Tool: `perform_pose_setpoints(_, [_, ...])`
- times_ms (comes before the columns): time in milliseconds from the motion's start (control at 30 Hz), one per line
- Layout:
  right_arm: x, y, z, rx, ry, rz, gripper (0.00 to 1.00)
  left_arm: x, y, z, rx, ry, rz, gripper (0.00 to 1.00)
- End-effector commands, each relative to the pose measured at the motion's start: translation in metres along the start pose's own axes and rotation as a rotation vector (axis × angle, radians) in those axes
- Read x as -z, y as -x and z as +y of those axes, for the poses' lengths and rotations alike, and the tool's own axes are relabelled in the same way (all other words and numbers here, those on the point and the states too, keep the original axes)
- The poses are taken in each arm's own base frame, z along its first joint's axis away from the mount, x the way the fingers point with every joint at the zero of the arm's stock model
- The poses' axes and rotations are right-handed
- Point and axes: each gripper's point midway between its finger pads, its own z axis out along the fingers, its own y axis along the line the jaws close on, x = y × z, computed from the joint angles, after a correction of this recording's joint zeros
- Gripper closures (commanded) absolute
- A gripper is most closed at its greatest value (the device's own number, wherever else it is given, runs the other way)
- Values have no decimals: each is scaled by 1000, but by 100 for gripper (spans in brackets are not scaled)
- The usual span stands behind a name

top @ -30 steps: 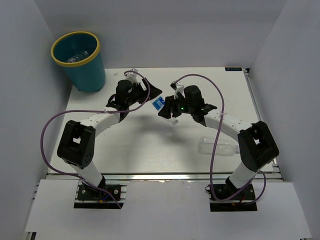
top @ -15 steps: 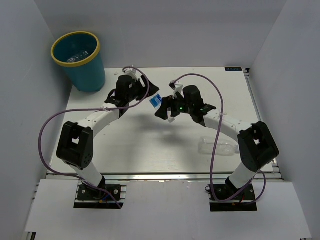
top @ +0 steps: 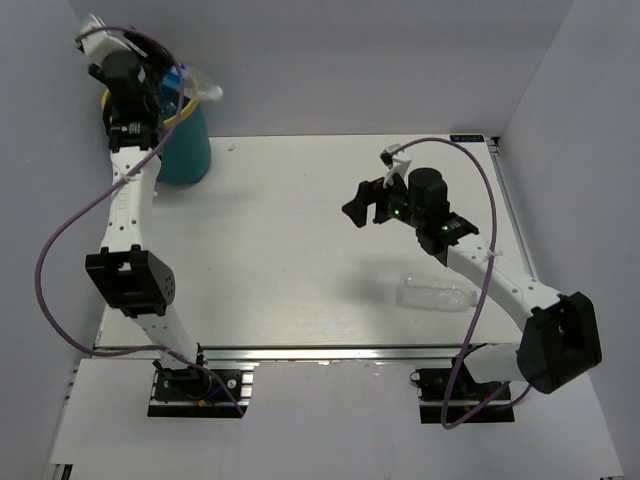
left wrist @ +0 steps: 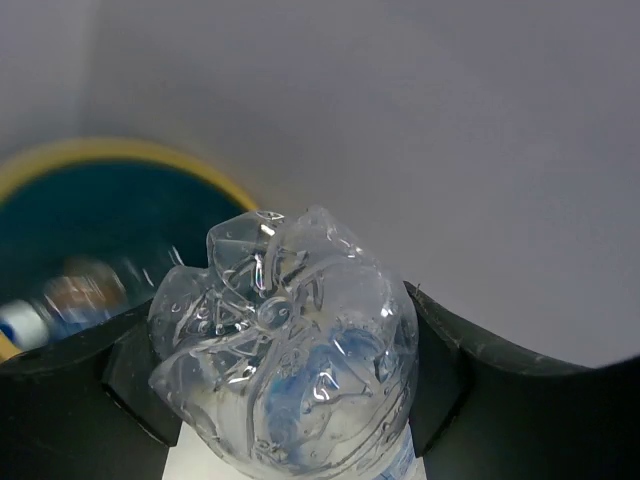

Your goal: Put the plastic bottles in the bin

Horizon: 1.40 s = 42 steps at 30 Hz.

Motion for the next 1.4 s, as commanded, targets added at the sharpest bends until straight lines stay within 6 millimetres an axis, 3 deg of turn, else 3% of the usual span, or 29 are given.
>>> perform_pose_setpoints(0, [16, -33, -24, 14, -121, 70, 11, -16, 72, 49, -101, 287, -213, 86])
perform_pose_setpoints(67, [30, -37, -32, -6, -179, 46, 10, -25, 94, 68, -111, 368, -294, 84])
perform_pose_setpoints(100, [36, -55, -40, -22, -211, 74, 11, -34, 94, 92, -114, 448, -327, 83])
perform_pose_setpoints(133, [45, -54, -43, -30, -237, 60, 11, -36, 108, 93, -102, 459, -392, 82])
perform_pose_setpoints(167, [50, -59, -50, -53, -278, 63, 11, -39, 109, 99, -107, 479, -409, 81])
perform_pose_setpoints(200, [57, -77, -53, -72, -293, 110, 11, -42, 108, 102, -117, 492, -417, 74])
perform_pose_setpoints(233, [65, -77, -57, -79, -331, 100, 11, -50, 103, 106, -142, 505, -413, 68])
perform_pose_setpoints(267, [71, -81, -60, -90, -355, 106, 11, -53, 98, 109, -148, 515, -406, 61])
perform_pose_setpoints(300, [75, -86, -61, -117, -374, 115, 10, -55, 94, 112, -150, 524, -401, 37])
perform_pose_setpoints(367, [94, -97, -69, -173, -469, 150, 11, -58, 87, 116, -159, 530, -388, 7])
perform_pose_setpoints(400, [102, -99, -71, -220, -509, 154, 11, -58, 87, 114, -157, 520, -388, 2])
perform_pose_setpoints(600, [166, -101, -76, -358, -762, 242, 11, -43, 121, 87, -133, 434, -421, 2])
perform_pose_setpoints(667, [189, -113, -76, -433, -867, 306, 11, -35, 133, 72, -113, 370, -424, 2])
perform_pose_setpoints(767, [214, -140, -75, -566, -1010, 383, 11, -32, 129, 59, -82, 301, -394, 2])
perform_pose_setpoints(867, [222, -163, -78, -694, -1097, 350, 11, -33, 118, 42, -51, 200, -321, 2])
perform_pose_setpoints(967, [225, -164, -92, -793, -1147, 195, 11, -27, 96, 21, -8, 76, -220, 2])
perform_pose_setpoints(1000, [220, -157, -99, -813, -1127, 107, 10, -18, 98, 8, 31, 24, -208, 2])
perform_pose_setpoints(1033, [220, -153, -104, -817, -1127, 65, 11, -19, 76, 5, 35, -6, -153, 2])
perform_pose_setpoints(1067, [222, -151, -108, -831, -1137, 26, 11, -12, 62, -15, 37, -41, -128, 2])
perform_pose_setpoints(1133, [231, -154, -115, -870, -1180, -6, 11, -1, 44, -34, -28, -38, -103, 2])
perform_pose_setpoints(1167, [232, -158, -117, -882, -1189, -7, 11, 10, 20, -74, -45, -113, -47, 2])
perform_pose_setpoints(1200, [232, -167, -120, -897, -1201, 2, 11, 13, 7, -88, -74, -158, 3, 2])
perform_pose_setpoints(1233, [224, -164, -123, -905, -1173, -25, 11, 17, -19, -105, -83, -249, 94, 2])
perform_pose_setpoints(1300, [212, -173, -125, -926, -1132, 5, 11, 23, -55, -118, -42, -312, 180, 2])
perform_pose_setpoints(1367, [192, -178, -126, -950, -1052, 20, 11, 36, -105, -122, -25, -384, 325, 2])
